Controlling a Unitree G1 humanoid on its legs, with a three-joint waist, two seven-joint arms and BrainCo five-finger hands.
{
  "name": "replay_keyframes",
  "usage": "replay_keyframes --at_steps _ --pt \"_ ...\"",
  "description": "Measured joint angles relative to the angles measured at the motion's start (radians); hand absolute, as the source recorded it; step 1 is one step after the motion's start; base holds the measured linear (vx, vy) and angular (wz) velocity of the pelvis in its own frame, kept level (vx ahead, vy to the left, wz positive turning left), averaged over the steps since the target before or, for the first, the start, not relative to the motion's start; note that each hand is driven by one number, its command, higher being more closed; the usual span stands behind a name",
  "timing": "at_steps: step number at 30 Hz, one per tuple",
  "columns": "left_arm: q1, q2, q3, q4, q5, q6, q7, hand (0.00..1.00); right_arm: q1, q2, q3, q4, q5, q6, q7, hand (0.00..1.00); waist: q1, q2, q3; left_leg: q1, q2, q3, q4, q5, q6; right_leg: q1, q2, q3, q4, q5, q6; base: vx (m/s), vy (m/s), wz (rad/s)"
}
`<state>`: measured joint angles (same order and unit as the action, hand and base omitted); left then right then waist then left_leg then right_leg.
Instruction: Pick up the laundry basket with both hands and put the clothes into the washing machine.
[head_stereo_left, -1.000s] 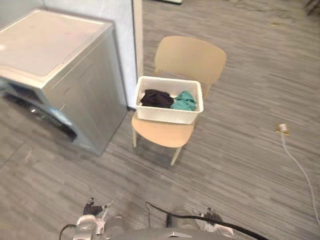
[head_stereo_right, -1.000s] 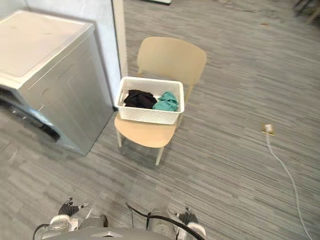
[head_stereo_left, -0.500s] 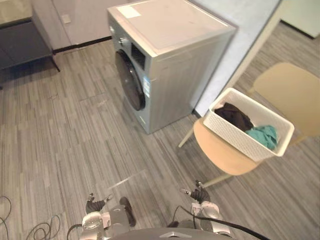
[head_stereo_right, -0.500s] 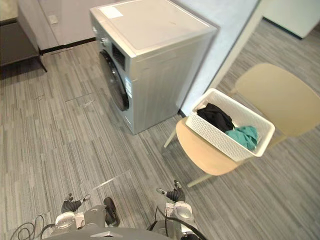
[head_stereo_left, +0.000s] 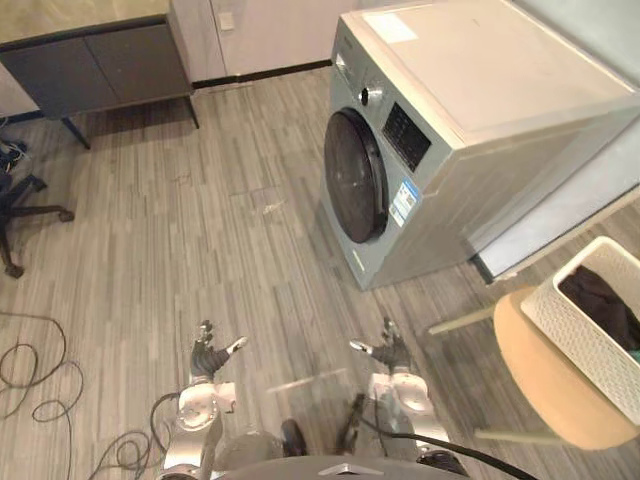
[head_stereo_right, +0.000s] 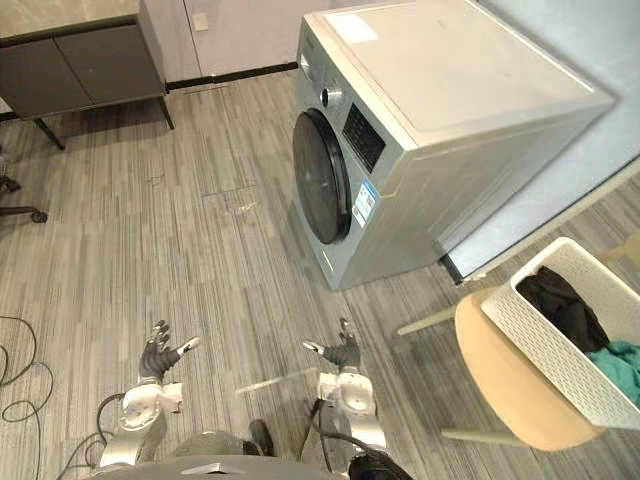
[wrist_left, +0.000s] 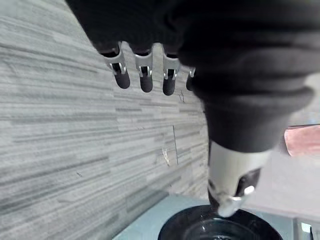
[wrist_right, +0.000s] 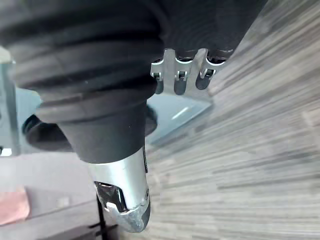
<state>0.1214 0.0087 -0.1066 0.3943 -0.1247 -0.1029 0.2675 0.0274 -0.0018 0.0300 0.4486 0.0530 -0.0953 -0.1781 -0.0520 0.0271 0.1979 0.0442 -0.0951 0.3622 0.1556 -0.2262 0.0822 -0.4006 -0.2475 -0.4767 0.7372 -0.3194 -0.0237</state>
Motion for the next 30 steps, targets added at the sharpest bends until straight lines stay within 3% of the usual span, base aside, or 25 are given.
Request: replay_keyframes --at_steps 1,3,4,5,6,7,8,10,12,13,16,18,19,20,21,22,23,25,27,28,29,30 --pt "-0.015 -0.002 -0.012 0.0 -0.002 0.0 -0.004 0.0 -0.009 -0.001 0.01 0.0 -0.001 -0.004 0.001 0.0 -0.004 0.001 0.001 0.006 -0.001 -0.01 -0.003 -0.004 -0.007 -0.014 0.018 -0.015 -0.068 0.017 -0.005 0.5 0.01 0.58" --pt "-0.045 -0.003 -0.05 0.007 -0.001 -0.007 -0.018 0.0 -0.018 0.0 0.051 0.0 -0.005 -0.007 0.001 0.0 -0.009 -0.008 0.001 0.047 -0.006 -0.048 0.014 -0.039 -0.063 -0.017 0.08 -0.015 -0.279 0.16 -0.032 0.5 -0.045 0.75" --pt "-0.055 -0.013 -0.055 0.014 0.001 -0.008 -0.023 0.0 -0.01 0.002 0.084 -0.002 -0.014 -0.007 0.0 0.0 -0.021 -0.015 0.002 0.061 0.004 -0.066 0.101 -0.067 -0.092 0.02 0.097 0.029 -0.282 0.239 -0.105 0.58 -0.103 0.69" --pt "-0.052 -0.031 -0.048 0.013 0.002 -0.008 -0.022 0.0 -0.011 -0.008 0.098 -0.002 -0.016 -0.007 0.001 0.0 -0.025 -0.002 0.007 0.05 0.034 -0.06 0.188 -0.077 -0.095 0.051 0.105 0.015 -0.274 0.22 -0.097 0.7 -0.149 0.56" --pt "-0.04 -0.06 -0.025 0.01 0.002 -0.014 -0.02 0.0 -0.008 -0.007 0.128 -0.016 -0.021 -0.007 0.003 0.0 -0.022 0.011 0.015 -0.023 0.114 -0.044 0.456 -0.064 -0.088 0.126 0.132 -0.007 -0.293 0.181 -0.096 0.69 -0.125 -0.07" --pt "-0.019 -0.066 0.0 0.008 0.0 -0.016 -0.019 0.0 0.011 -0.006 0.172 -0.076 -0.023 -0.005 0.003 0.0 0.001 0.035 0.018 -0.134 0.26 -0.024 0.825 0.092 -0.049 0.216 0.203 0.012 -0.32 0.14 -0.106 0.57 -0.093 -0.44" --pt "-0.006 -0.066 0.011 0.006 0.0 -0.016 -0.019 0.0 0.021 -0.004 0.197 -0.097 -0.024 -0.006 0.003 0.0 0.018 0.037 0.018 -0.166 0.311 -0.022 0.931 0.123 -0.051 0.243 0.226 0.032 -0.322 0.121 -0.114 0.58 -0.043 -0.99" --pt "0.018 -0.065 0.023 0.006 -0.011 -0.015 -0.012 0.0 0.034 0.01 0.222 -0.159 -0.059 -0.009 0.003 0.0 0.049 0.023 0.013 -0.27 0.411 -0.03 1.125 0.113 -0.059 0.306 0.258 0.101 -0.333 0.084 -0.109 0.49 -0.026 -1.07" --pt "0.025 -0.065 0.02 0.009 -0.01 -0.015 -0.014 0.0 0.041 0.014 0.216 -0.155 -0.065 -0.009 0.003 0.0 0.048 0.01 0.01 -0.344 0.444 -0.029 1.099 0.08 -0.054 0.354 0.252 0.156 -0.382 0.083 -0.101 0.43 -0.001 -0.68" --pt "0.027 -0.064 0.017 0.009 -0.011 -0.015 -0.014 0.0 0.045 0.014 0.214 -0.153 -0.067 -0.007 0.003 0.0 0.05 0.006 0.009 -0.359 0.446 -0.029 1.063 0.068 -0.056 0.367 0.247 0.179 -0.4 0.086 -0.096 0.45 0.079 -0.94" --pt "0.037 -0.064 0.017 0.013 -0.022 -0.014 -0.019 0.0 0.044 0.012 0.215 -0.078 -0.081 -0.005 0.008 0.0 0.057 -0.003 0.011 -0.382 0.396 -0.08 0.728 0.014 -0.088 0.424 0.213 0.305 -0.48 0.106 -0.062 0.45 0.219 -1.07" --pt "0.038 -0.061 0.017 0.019 -0.029 -0.014 -0.02 0.0 0.042 0.002 0.223 -0.039 -0.099 0.005 0.024 0.0 0.06 -0.011 0.015 -0.383 0.317 -0.247 0.417 0.021 -0.122 0.441 0.17 0.395 -0.477 0.106 -0.038 0.33 0.354 -1.07" --pt "0.038 -0.06 0.018 0.019 -0.03 -0.015 -0.02 0.0 0.041 -0.002 0.227 -0.041 -0.099 0.005 0.025 0.0 0.062 -0.007 0.013 -0.382 0.297 -0.303 0.346 0.038 -0.136 0.44 0.16 0.419 -0.47 0.1 -0.016 0.39 0.511 -1.23" --pt "0.043 -0.057 0.022 0.021 -0.034 -0.017 -0.018 0.0 0.036 -0.008 0.238 -0.042 -0.099 0.003 0.025 0.0 0.064 0.001 0.007 -0.367 0.268 -0.432 0.21 0.097 -0.153 0.437 0.147 0.471 -0.458 0.079 0.027 0.33 0.508 -1.45" --pt "0.058 -0.062 0.025 0.023 -0.049 -0.024 -0.011 0.0 0.037 -0.019 0.248 -0.049 -0.098 -0.003 0.027 0.0 0.069 0.037 -0.014 -0.338 0.274 -0.566 0.112 0.259 -0.159 0.432 0.157 0.522 -0.443 0.04 0.098 0.34 0.561 -1.53" --pt "0.073 -0.066 0.025 0.032 -0.051 -0.029 -0.011 0.0 0.036 -0.024 0.253 -0.046 -0.098 -0.008 0.029 0.0 0.07 0.051 -0.025 -0.328 0.285 -0.613 0.126 0.227 -0.278 0.428 0.162 0.549 -0.438 0.013 0.14 0.27 0.576 -1.2" --pt "0.033 -0.028 0.026 0.092 -0.061 -0.026 -0.011 0.0 0.027 -0.001 0.252 -0.035 -0.097 -0.006 0.031 0.0 0.055 -0.001 -0.018 -0.339 0.22 -0.59 0.196 0.149 -0.286 0.423 0.103 0.583 -0.421 -0.014 0.159 0.19 0.508 -0.67" --pt "0.022 0.017 0.032 0.108 -0.07 -0.026 -0.002 0.0 0.027 0.02 0.274 -0.044 -0.1 -0.014 0.048 0.0 0.044 -0.054 -0.036 -0.338 0.184 -0.516 0.264 0.087 -0.247 0.408 0.047 0.617 -0.409 0.029 0.177 0.17 0.455 -0.63" --pt "0.022 0.023 0.03 0.107 -0.069 -0.026 0.003 0.0 0.027 0.029 0.27 -0.063 -0.119 -0.016 0.045 0.0 0.032 -0.068 -0.05 -0.338 0.164 -0.455 0.294 0.052 -0.214 0.393 0.014 0.658 -0.424 0.078 0.201 0.13 0.315 -0.64" --pt "0.022 0.023 0.029 0.106 -0.067 -0.026 0.002 0.0 0.027 0.028 0.27 -0.075 -0.147 -0.012 0.044 0.0 0.033 -0.066 -0.052 -0.338 0.164 -0.43 0.298 0.04 -0.205 0.377 0.005 0.674 -0.43 0.099 0.207 0.1 0.318 -1.04" --pt "0.021 0.024 0.035 0.106 -0.065 -0.023 0.002 0.0 0.013 0.032 0.273 -0.092 -0.214 -0.005 0.04 0.0 0.037 -0.059 -0.059 -0.336 0.175 -0.362 0.292 0.029 -0.188 0.325 -0.008 0.676 -0.432 0.151 0.19 0.06 0.295 -1.78" --pt "0.022 0.021 0.059 0.104 -0.057 -0.017 0.003 0.0 -0.019 0.028 0.286 -0.089 -0.298 0.011 0.029 0.0 0.056 -0.046 -0.064 -0.313 0.202 -0.265 0.256 0.034 -0.171 0.257 -0.023 0.605 -0.442 0.23 0.148 0.08 0.336 -2.47"
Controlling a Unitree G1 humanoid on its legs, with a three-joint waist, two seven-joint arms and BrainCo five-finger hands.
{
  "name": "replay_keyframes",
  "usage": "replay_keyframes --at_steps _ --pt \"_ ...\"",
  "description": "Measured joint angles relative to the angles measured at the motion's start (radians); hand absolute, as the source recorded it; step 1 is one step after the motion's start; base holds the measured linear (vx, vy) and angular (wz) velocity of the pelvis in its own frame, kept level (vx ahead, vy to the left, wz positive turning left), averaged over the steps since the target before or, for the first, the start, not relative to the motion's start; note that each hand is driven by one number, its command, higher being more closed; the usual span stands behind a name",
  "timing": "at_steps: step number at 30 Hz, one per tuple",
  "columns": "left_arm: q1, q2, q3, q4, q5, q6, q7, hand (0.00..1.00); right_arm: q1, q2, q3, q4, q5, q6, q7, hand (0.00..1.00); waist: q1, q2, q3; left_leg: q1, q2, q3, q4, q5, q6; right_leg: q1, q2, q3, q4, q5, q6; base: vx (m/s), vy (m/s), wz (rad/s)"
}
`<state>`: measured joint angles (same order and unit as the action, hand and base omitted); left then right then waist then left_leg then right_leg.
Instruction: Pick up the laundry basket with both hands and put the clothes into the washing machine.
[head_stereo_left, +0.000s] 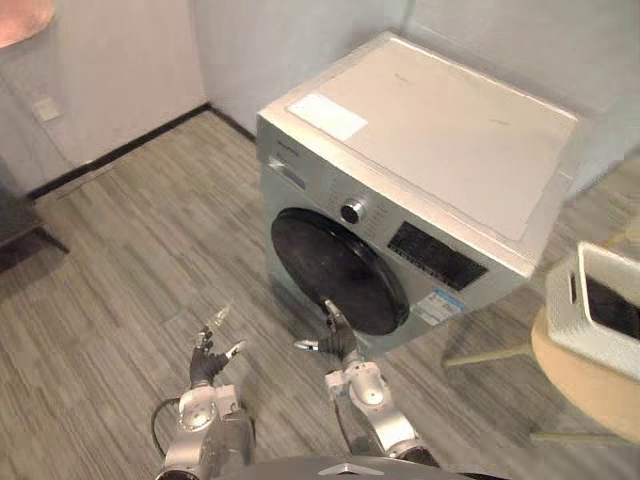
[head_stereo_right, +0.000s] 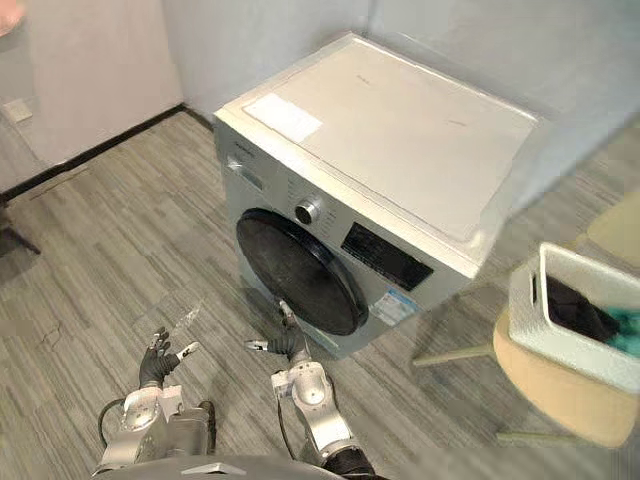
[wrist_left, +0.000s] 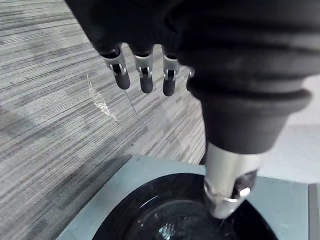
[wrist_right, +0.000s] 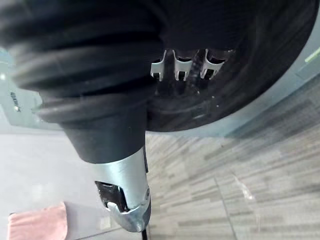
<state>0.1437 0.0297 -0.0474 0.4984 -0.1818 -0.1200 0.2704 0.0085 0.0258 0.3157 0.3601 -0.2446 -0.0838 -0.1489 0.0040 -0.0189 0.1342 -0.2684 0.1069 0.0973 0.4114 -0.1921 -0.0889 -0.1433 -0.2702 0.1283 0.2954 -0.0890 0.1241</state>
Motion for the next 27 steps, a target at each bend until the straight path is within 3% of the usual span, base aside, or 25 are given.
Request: replay_keyframes --at_steps 1,3,4,7,11,12,15,21,25,27 --pt "0.009 -0.003 0.009 -0.007 0.009 0.004 0.003 0.0 -0.028 0.003 0.011 0.011 -0.048 0.008 -0.014 0.0 0.01 0.011 -0.002 0.034 0.012 0.093 -0.056 0.02 0.017 -0.038 -0.032 -0.162 0.002 0.037 -0.032 0.05 0.218 -2.2" --pt "0.002 0.008 0.014 -0.015 0.01 0.004 0.007 0.0 -0.048 0.002 0.017 0.004 -0.086 0.021 -0.031 0.0 0.006 0.011 -0.002 0.05 0.0 0.145 -0.085 0.031 0.027 -0.046 -0.067 -0.326 -0.028 0.049 -0.049 0.04 0.118 -1.17" --pt "-0.025 0.017 0.016 -0.015 0.01 0.005 0.008 0.0 -0.054 0.001 0.017 -0.021 -0.122 0.031 -0.045 0.0 -0.006 0.016 0.0 0.039 -0.013 0.152 -0.077 0.032 0.029 -0.04 -0.075 -0.347 -0.087 0.069 -0.038 0.02 0.115 -0.55" --pt "-0.059 0.031 0.007 -0.017 0.02 0.006 0.004 0.0 -0.013 -0.011 0.023 -0.158 -0.173 0.053 -0.051 0.0 -0.021 0.02 0.002 0.037 -0.009 0.158 -0.072 0.032 0.031 -0.025 -0.056 -0.31 -0.144 0.088 -0.016 0.0 0.039 -0.24" --pt "-0.029 0.028 -0.046 -0.009 0.078 0.007 -0.067 0.0 0.004 -0.039 0.038 -0.342 -0.194 0.033 -0.05 0.0 -0.021 0.022 0.001 0.041 0.017 0.159 -0.131 0.063 0.009 -0.032 -0.019 -0.305 -0.186 0.097 0.015 -0.04 -0.085 -0.11" --pt "-0.025 0.023 -0.056 -0.007 0.088 0.008 -0.08 0.0 0.014 -0.042 0.035 -0.353 -0.194 0.023 -0.05 0.0 -0.022 0.021 0.0 0.045 0.019 0.156 -0.151 0.076 0.003 -0.031 -0.015 -0.306 -0.193 0.098 0.038 -0.06 -0.099 0.03" --pt "-0.011 0.021 -0.073 -0.004 0.09 0.012 -0.082 0.0 0.048 -0.052 0.035 -0.364 -0.193 0.022 -0.047 0.0 -0.02 0.025 -0.001 0.051 0.027 0.15 -0.192 0.105 -0.008 -0.031 -0.001 -0.308 -0.209 0.105 0.053 -0.04 -0.09 0.04" --pt "-0.005 0.018 -0.078 0.002 0.09 0.018 -0.083 0.0 0.104 -0.06 -0.022 -0.506 -0.191 0.021 -0.05 0.0 -0.022 0.023 -0.002 0.062 0.016 0.121 -0.27 0.155 -0.013 -0.012 0.004 -0.345 -0.244 0.118 0.058 -0.01 -0.026 0.15" --pt "-0.001 0.018 -0.087 0.003 0.088 0.018 -0.095 0.0 0.095 -0.075 -0.034 -0.499 -0.172 0.021 -0.05 0.0 -0.012 0.022 -0.003 0.059 0.011 0.094 -0.297 0.174 -0.014 0.003 0.005 -0.364 -0.262 0.121 0.058 0.02 -0.01 0.24" --pt "0.006 0.019 -0.089 0.002 0.087 0.018 -0.097 0.0 0.027 -0.074 -0.071 -0.403 -0.146 0.02 -0.051 0.0 -0.005 0.022 -0.003 0.059 0.008 0.089 -0.325 0.196 -0.014 0.003 0.008 -0.367 -0.279 0.131 0.057 -0.01 -0.012 0.11"
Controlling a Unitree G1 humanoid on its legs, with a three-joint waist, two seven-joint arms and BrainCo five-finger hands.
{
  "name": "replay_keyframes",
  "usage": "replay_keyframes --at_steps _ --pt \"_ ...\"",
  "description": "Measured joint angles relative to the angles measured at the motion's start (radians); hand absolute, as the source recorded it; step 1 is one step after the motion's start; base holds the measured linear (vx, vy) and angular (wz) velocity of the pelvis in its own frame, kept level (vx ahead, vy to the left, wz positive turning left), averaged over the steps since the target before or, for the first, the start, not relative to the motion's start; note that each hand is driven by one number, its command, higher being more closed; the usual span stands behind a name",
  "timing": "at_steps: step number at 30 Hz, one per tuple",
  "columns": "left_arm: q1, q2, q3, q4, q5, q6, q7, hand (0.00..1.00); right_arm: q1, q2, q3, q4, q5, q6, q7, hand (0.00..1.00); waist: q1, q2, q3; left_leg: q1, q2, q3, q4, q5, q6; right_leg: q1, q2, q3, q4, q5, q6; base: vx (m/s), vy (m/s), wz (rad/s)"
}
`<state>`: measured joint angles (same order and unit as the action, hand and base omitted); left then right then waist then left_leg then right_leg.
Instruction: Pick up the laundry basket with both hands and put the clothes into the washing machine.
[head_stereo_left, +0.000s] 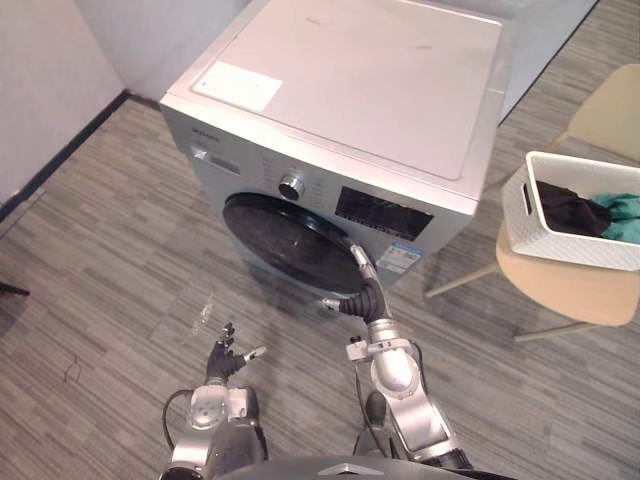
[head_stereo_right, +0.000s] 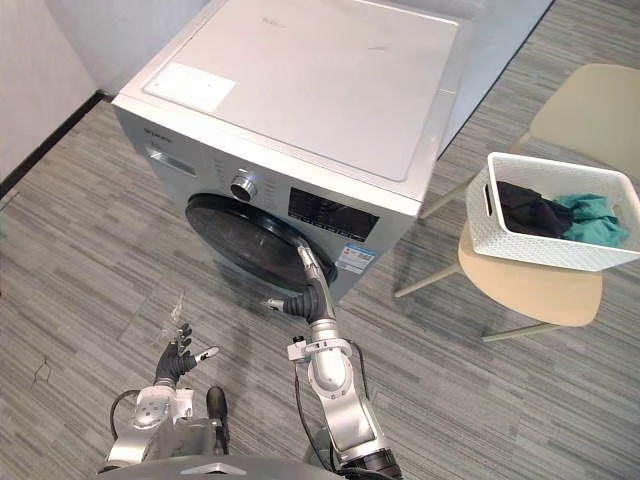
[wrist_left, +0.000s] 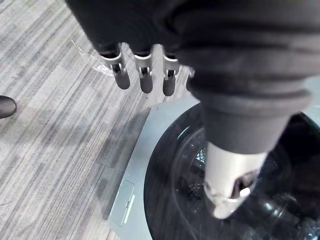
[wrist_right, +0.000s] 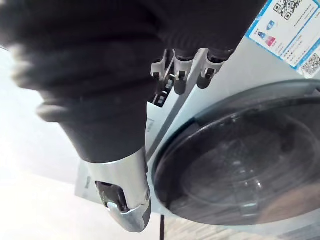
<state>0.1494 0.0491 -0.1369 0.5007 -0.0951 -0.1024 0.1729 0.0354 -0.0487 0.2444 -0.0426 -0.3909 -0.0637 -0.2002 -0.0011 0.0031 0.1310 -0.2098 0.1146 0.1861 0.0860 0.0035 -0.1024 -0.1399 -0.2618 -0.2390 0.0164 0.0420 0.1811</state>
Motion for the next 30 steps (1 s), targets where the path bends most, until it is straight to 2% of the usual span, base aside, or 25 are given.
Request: replay_keyframes --at_steps 1,3,5,7,11,13,15,17,19,21,22,24,26,30 --pt "0.0 0.0 -0.001 0.0 -0.001 0.0 -0.001 0.0 -0.029 0.0 -0.016 0.052 0.017 0.0 0.0 0.0 0.001 0.0 0.0 -0.001 -0.001 -0.003 -0.007 0.006 0.0 0.0 0.0 -0.003 -0.002 0.001 0.0 -0.04 -0.02 0.15" --pt "0.0 0.003 -0.009 -0.002 -0.016 0.0 -0.005 0.0 -0.164 0.0 -0.096 0.299 0.144 0.005 0.0 0.0 0.01 0.0 0.0 -0.002 -0.004 -0.023 -0.044 0.038 -0.002 0.0 0.004 -0.027 -0.008 0.005 -0.001 -0.06 -0.023 0.25" --pt "0.001 0.012 -0.017 -0.005 -0.031 -0.001 -0.01 0.0 -0.244 -0.002 -0.149 0.429 0.203 0.018 -0.006 0.0 0.022 0.002 0.002 -0.002 -0.004 -0.031 -0.078 0.064 -0.002 -0.001 0.009 -0.042 -0.017 0.012 -0.003 -0.06 -0.018 0.21" --pt "0.012 0.012 -0.014 -0.019 -0.073 -0.001 -0.016 0.0 -0.37 -0.041 -0.2 0.575 0.289 0.029 -0.028 0.0 0.039 0.007 0.015 -0.002 -0.004 -0.047 -0.111 0.092 -0.001 -0.001 0.015 -0.05 -0.032 0.028 -0.005 -0.09 -0.01 0.14" --pt "0.021 0.01 -0.014 -0.063 -0.132 -0.001 -0.037 0.0 -0.577 -0.113 -0.209 0.783 0.413 0.051 -0.027 0.0 0.055 0.02 0.047 0.002 -0.001 -0.057 -0.139 0.122 0.0 -0.003 0.021 -0.051 -0.031 0.033 -0.005 -0.11 0.009 0.07" --pt "0.027 0.01 -0.017 -0.11 -0.159 -0.002 -0.053 0.0 -0.644 -0.161 -0.196 0.871 0.527 0.06 0.029 0.0 0.06 0.024 0.065 0.003 0.002 -0.065 -0.162 0.142 0.0 -0.008 0.027 -0.053 -0.032 0.036 -0.005 -0.1 0.005 0.07" --pt "0.026 0.008 -0.021 -0.139 -0.178 -0.003 -0.078 0.0 -0.7 -0.208 -0.169 0.884 0.638 0.072 0.123 0.0 0.074 0.03 0.082 -0.011 0.004 -0.065 -0.162 0.151 0.001 -0.022 0.029 -0.05 -0.032 0.042 -0.011 -0.11 0.022 0.0" --pt "0.026 0.009 -0.02 -0.139 -0.196 -0.002 -0.095 0.0 -0.722 -0.217 -0.157 0.885 0.767 0.074 0.195 0.0 0.083 0.029 0.083 -0.019 0.006 -0.066 -0.163 0.156 0.002 -0.03 0.031 -0.05 -0.032 0.048 -0.008 -0.03 0.008 -0.01" --pt "0.033 0.011 -0.02 -0.143 -0.207 -0.001 -0.112 0.0 -0.718 -0.224 -0.12 0.885 0.865 0.085 0.238 0.0 0.081 0.022 0.088 -0.019 0.008 -0.069 -0.163 0.158 0.001 -0.029 0.034 -0.05 -0.033 0.051 -0.006 0.0 0.0 0.0" --pt "0.036 0.011 -0.026 -0.172 -0.21 0.004 -0.137 0.0 -0.713 -0.274 0.032 0.87 1.008 0.114 0.338 0.0 0.086 0.019 0.09 -0.023 0.012 -0.073 -0.163 0.161 0.0 -0.029 0.039 -0.053 -0.035 0.053 -0.008 0.0 0.0 0.0" --pt "0.037 0.01 -0.029 -0.183 -0.21 0.003 -0.143 0.0 -0.705 -0.287 0.081 0.849 1.036 0.124 0.359 0.0 0.09 0.018 0.09 -0.023 0.014 -0.074 -0.163 0.162 -0.002 -0.028 0.041 -0.054 -0.036 0.053 -0.009 0.01 -0.021 0.06" --pt "0.039 0.011 -0.04 -0.21 -0.216 0.003 -0.161 0.0 -0.651 -0.33 0.216 0.75 1.16 0.148 0.409 0.0 0.092 0.014 0.092 -0.021 0.022 -0.081 -0.163 0.163 -0.004 -0.014 0.05 -0.066 -0.044 0.053 -0.009 0.02 -0.024 0.09" --pt "0.037 0.011 -0.042 -0.215 -0.218 0.003 -0.163 0.0 -0.584 -0.36 0.301 0.656 1.222 0.157 0.453 0.0 0.091 0.01 0.093 -0.016 0.028 -0.084 -0.163 0.161 -0.006 -0.001 0.057 -0.074 -0.05 0.051 -0.011 0.04 -0.021 0.07" --pt "0.009 0.008 -0.031 -0.23 -0.206 0.001 -0.141 0.0 -0.448 -0.324 0.393 0.561 1.301 0.153 0.526 0.0 0.106 0.003 0.088 -0.011 0.039 -0.084 -0.163 0.157 -0.012 0.007 0.07 -0.075 -0.057 0.048 -0.016 0.04 -0.025 0.0"
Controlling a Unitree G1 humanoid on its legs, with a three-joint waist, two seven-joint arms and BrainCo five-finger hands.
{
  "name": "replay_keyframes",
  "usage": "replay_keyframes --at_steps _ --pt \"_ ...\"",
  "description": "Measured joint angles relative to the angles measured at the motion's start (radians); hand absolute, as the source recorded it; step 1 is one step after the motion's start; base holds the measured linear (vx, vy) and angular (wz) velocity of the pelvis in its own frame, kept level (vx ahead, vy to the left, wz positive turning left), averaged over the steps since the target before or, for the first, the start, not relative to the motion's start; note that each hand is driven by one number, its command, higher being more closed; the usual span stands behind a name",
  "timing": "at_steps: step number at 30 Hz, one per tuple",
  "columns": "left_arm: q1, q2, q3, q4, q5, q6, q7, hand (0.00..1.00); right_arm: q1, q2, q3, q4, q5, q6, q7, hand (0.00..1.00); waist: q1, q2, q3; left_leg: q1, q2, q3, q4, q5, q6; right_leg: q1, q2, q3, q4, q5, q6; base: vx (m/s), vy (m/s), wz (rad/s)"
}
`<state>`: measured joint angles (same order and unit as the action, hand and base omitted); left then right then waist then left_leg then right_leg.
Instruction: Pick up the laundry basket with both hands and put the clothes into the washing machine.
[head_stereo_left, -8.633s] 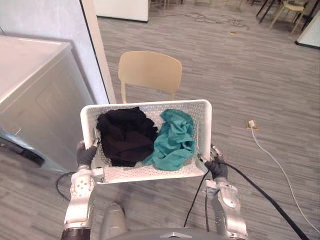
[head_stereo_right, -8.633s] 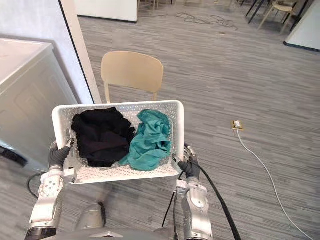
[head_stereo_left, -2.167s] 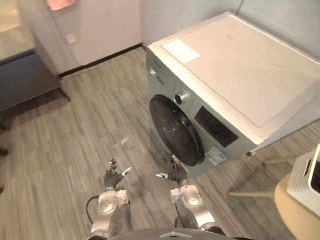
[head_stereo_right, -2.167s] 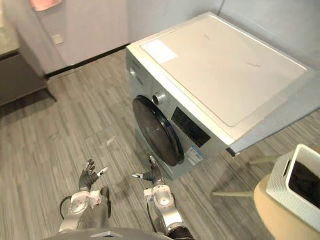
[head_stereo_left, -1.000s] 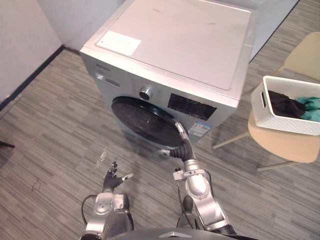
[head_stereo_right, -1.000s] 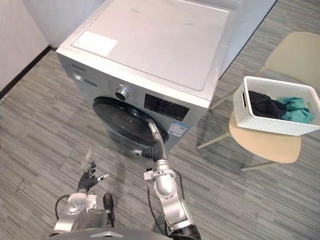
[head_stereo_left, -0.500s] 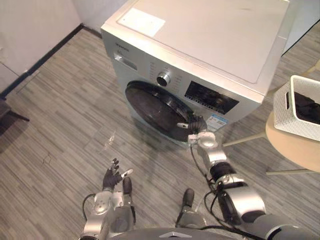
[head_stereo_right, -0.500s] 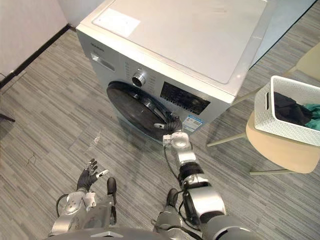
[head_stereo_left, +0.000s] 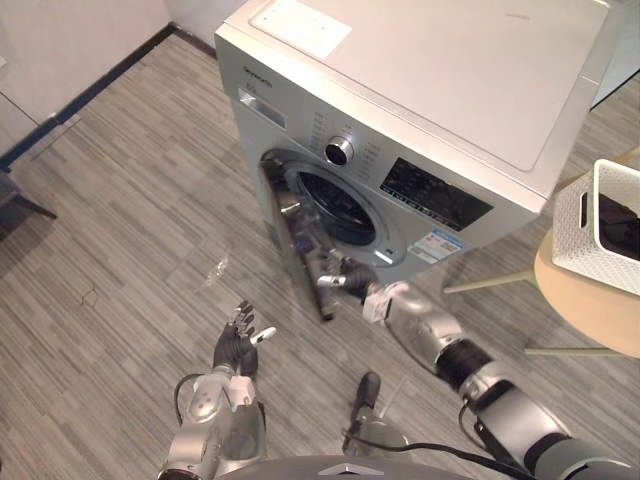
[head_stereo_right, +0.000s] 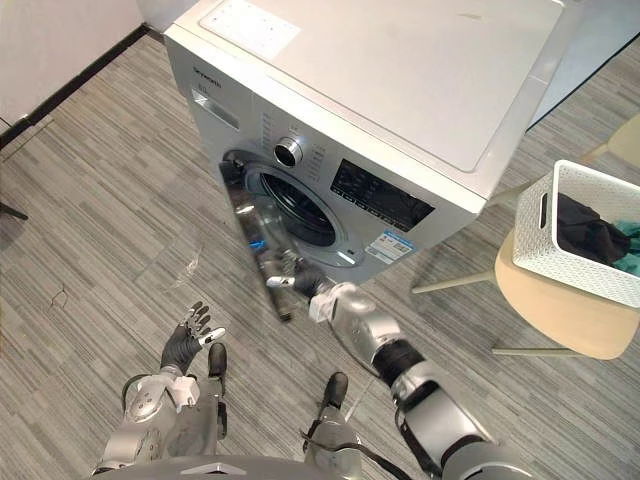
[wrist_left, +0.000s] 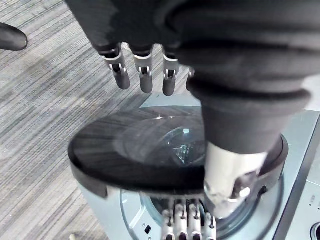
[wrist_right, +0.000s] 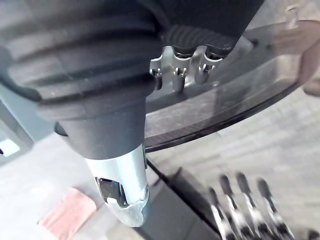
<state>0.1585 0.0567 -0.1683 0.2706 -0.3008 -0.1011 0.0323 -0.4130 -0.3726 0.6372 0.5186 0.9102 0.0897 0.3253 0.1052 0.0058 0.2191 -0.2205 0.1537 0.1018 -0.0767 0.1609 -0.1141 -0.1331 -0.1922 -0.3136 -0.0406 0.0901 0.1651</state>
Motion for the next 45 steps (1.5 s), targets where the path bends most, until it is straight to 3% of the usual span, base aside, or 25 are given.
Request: replay_keyframes --at_steps 2,4,7,10,13,15,17,19,21,26,28,32,34,36,39,42,45 --pt "-0.009 -0.012 0.038 -0.061 0.034 -0.004 0.043 0.0 0.057 0.035 0.007 0.0 0.006 -0.01 0.001 0.0 0.006 -0.005 -0.003 0.009 0.001 -0.003 0.0 -0.001 -0.002 0.014 0.002 -0.002 -0.004 -0.002 -0.001 0.04 -0.011 0.06" --pt "-0.027 -0.053 0.164 -0.164 0.069 -0.052 0.159 0.0 0.154 0.096 0.005 0.001 0.009 -0.043 -0.004 0.0 0.007 -0.021 -0.02 0.021 0.001 -0.016 0.0 -0.004 -0.005 0.035 0.003 -0.013 -0.008 -0.01 0.0 0.03 -0.006 0.12" --pt "-0.073 -0.058 0.255 -0.269 0.091 -0.109 0.295 0.0 0.235 0.159 -0.02 0.008 0.042 -0.081 -0.009 0.0 0.003 -0.047 -0.042 0.029 0.001 -0.022 0.0 -0.007 -0.007 0.049 0.004 -0.022 -0.008 -0.014 0.002 0.01 -0.001 0.09" --pt "-0.105 -0.058 0.294 -0.384 0.156 -0.118 0.39 0.0 0.262 0.204 -0.026 0.009 0.047 -0.107 -0.02 0.0 0.003 -0.062 -0.067 0.035 -0.001 -0.023 0.0 -0.013 -0.007 0.059 0.003 -0.028 -0.01 -0.016 0.002 0.0 0.011 0.05" --pt "-0.112 -0.058 0.267 -0.564 0.458 -0.116 0.548 0.0 0.271 0.24 -0.033 0.015 0.023 -0.159 -0.046 0.0 0.002 -0.062 -0.095 0.049 -0.003 -0.025 -0.001 -0.013 -0.009 0.068 -0.001 -0.03 0.004 -0.032 -0.004 0.0 0.004 0.02" --pt "-0.117 -0.054 0.188 -0.633 0.576 -0.117 0.592 0.0 0.288 0.247 -0.03 0.019 -0.001 -0.171 -0.046 0.0 0.005 -0.059 -0.119 0.049 -0.004 -0.032 -0.001 -0.01 -0.011 0.068 -0.002 -0.033 0.011 -0.037 -0.002 0.02 -0.003 0.1" --pt "-0.132 -0.025 0.035 -0.619 0.627 -0.132 0.568 0.0 0.307 0.241 -0.031 0.046 -0.056 -0.175 -0.045 0.0 0.001 -0.048 -0.137 0.047 -0.006 -0.056 -0.001 -0.007 -0.012 0.081 -0.004 -0.056 0.018 -0.042 0.002 0.01 -0.008 0.28" --pt "-0.15 -0.006 -0.073 -0.521 0.63 -0.158 0.498 0.0 0.317 0.238 -0.036 0.093 -0.105 -0.173 -0.046 0.0 0.0 -0.04 -0.148 0.045 -0.007 -0.074 -0.001 -0.006 -0.012 0.091 -0.003 -0.072 0.019 -0.047 0.004 -0.01 -0.006 0.25" --pt "-0.147 0.022 -0.15 -0.375 0.563 -0.168 0.362 0.0 0.329 0.245 -0.092 0.159 -0.203 -0.171 -0.052 0.0 -0.009 -0.036 -0.151 0.045 -0.005 -0.075 -0.003 -0.006 -0.013 0.093 -0.002 -0.077 0.022 -0.051 0.005 -0.01 -0.007 0.08" --pt "-0.126 0.124 -0.134 -0.104 0.332 -0.151 0.087 0.0 0.33 0.243 -0.283 0.3 -0.354 -0.149 -0.097 0.0 -0.023 -0.035 -0.151 0.03 0.002 -0.045 -0.006 -0.005 -0.014 0.054 0.004 -0.043 0.021 -0.048 -0.01 -0.01 -0.004 -0.16" --pt "-0.139 0.139 -0.072 0.028 0.283 -0.124 0.035 0.0 0.323 0.246 -0.387 0.345 -0.428 -0.144 -0.136 0.0 -0.025 -0.037 -0.133 0.022 0.006 -0.019 -0.004 -0.005 -0.014 0.025 0.006 -0.015 0.019 -0.037 -0.011 -0.01 -0.003 -0.37" --pt "-0.247 0.15 0.051 0.198 0.264 -0.07 0.031 0.0 0.309 0.244 -0.537 0.369 -0.608 -0.132 -0.23 0.0 -0.041 -0.045 -0.063 -0.016 0.007 0.0 -0.001 0.004 -0.011 -0.019 0.009 0.003 -0.004 -0.007 -0.015 -0.03 0.001 -0.21" --pt "-0.356 0.192 0.111 0.284 0.29 -0.052 0.061 0.0 0.301 0.248 -0.596 0.372 -0.678 -0.128 -0.262 0.0 -0.048 -0.058 -0.028 -0.046 0.007 0.003 -0.001 0.015 -0.01 -0.045 0.012 0.004 -0.021 0.014 -0.018 -0.06 0.0 -0.07" --pt "-0.52 0.276 0.159 0.369 0.343 -0.021 0.111 0.0 0.29 0.254 -0.637 0.396 -0.745 -0.127 -0.3 0.0 -0.051 -0.088 0.017 -0.08 0.009 0.011 -0.001 0.026 -0.011 -0.083 0.013 0.021 -0.026 0.034 -0.012 -0.04 0.004 -0.09" --pt "-0.734 0.395 0.175 0.458 0.405 0.007 0.175 0.0 0.298 0.284 -0.674 0.408 -0.746 -0.125 -0.334 0.0 -0.056 -0.124 0.06 -0.113 0.007 0.011 -0.001 0.033 -0.009 -0.116 0.01 0.024 -0.027 0.048 -0.012 -0.02 0.002 -0.04" --pt "-0.914 0.463 0.208 0.507 0.396 0.013 0.226 0.0 0.293 0.311 -0.679 0.406 -0.721 -0.128 -0.353 0.0 -0.061 -0.141 0.103 -0.133 -0.002 0.007 0.0 0.039 -0.007 -0.132 0.003 0.022 -0.031 0.054 -0.011 -0.02 0.009 0.05" --pt "-1.024 0.513 0.206 0.553 0.338 0.012 0.232 0.0 0.29 0.335 -0.668 0.401 -0.702 -0.133 -0.358 0.0 -0.06 -0.142 0.128 -0.156 -0.003 0.007 0.0 0.041 -0.006 -0.152 0.002 0.02 -0.032 0.056 -0.011 -0.01 0.004 0.02"
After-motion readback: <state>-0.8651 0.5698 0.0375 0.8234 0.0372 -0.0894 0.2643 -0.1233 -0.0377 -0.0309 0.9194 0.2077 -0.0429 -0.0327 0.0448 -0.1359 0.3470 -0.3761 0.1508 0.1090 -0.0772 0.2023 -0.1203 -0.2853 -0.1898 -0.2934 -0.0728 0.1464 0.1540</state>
